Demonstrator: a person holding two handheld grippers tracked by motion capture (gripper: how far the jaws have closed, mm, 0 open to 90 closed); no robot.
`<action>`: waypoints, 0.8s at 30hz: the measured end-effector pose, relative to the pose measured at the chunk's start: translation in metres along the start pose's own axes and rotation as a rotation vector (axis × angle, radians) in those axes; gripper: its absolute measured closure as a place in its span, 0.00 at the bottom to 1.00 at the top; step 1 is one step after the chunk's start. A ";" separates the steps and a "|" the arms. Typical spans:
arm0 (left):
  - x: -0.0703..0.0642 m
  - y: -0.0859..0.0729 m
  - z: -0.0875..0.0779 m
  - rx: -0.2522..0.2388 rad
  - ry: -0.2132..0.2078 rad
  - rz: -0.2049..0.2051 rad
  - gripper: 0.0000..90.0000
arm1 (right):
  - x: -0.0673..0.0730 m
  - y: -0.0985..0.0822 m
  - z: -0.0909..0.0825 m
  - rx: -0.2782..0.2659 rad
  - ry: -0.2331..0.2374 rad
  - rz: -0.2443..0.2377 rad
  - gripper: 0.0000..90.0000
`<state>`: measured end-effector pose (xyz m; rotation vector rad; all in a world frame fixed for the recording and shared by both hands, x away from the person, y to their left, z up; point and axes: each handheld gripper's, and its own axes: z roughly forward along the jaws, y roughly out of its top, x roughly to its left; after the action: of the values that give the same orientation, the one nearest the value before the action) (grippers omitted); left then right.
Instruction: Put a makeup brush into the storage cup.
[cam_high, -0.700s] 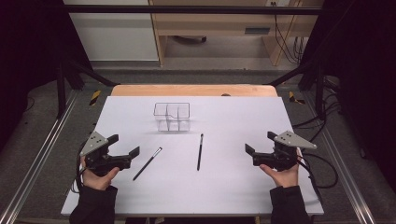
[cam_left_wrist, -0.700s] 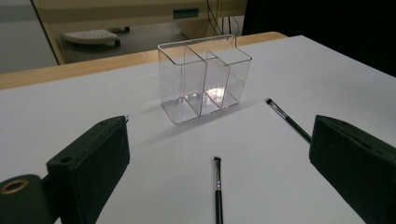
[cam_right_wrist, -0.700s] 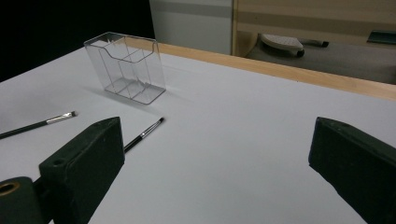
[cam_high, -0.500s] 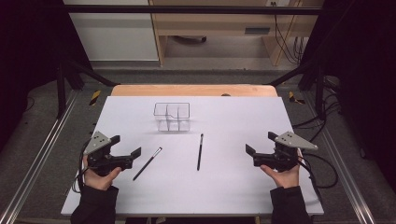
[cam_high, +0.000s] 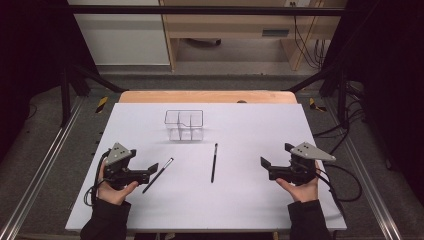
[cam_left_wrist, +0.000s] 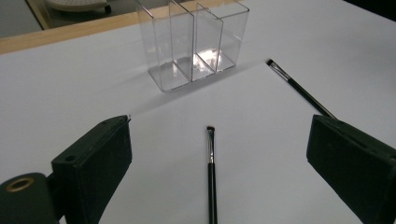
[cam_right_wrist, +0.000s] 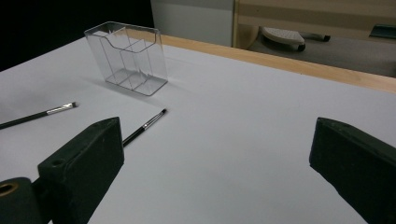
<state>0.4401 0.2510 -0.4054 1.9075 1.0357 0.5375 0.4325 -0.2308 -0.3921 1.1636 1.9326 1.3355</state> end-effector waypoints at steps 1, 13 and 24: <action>-0.001 -0.001 0.003 0.017 -0.001 0.008 0.07 | 0.001 0.000 0.000 0.004 -0.001 -0.002 0.04; -0.004 -0.007 0.019 0.149 0.008 0.048 0.13 | 0.003 0.000 -0.003 0.005 0.003 0.003 0.04; -0.008 -0.013 0.039 0.252 0.019 0.078 0.24 | 0.005 -0.002 0.003 0.032 0.007 -0.005 0.04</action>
<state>0.4566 0.2293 -0.4367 2.1752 1.0864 0.4877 0.4315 -0.2250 -0.3945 1.1704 1.9672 1.3118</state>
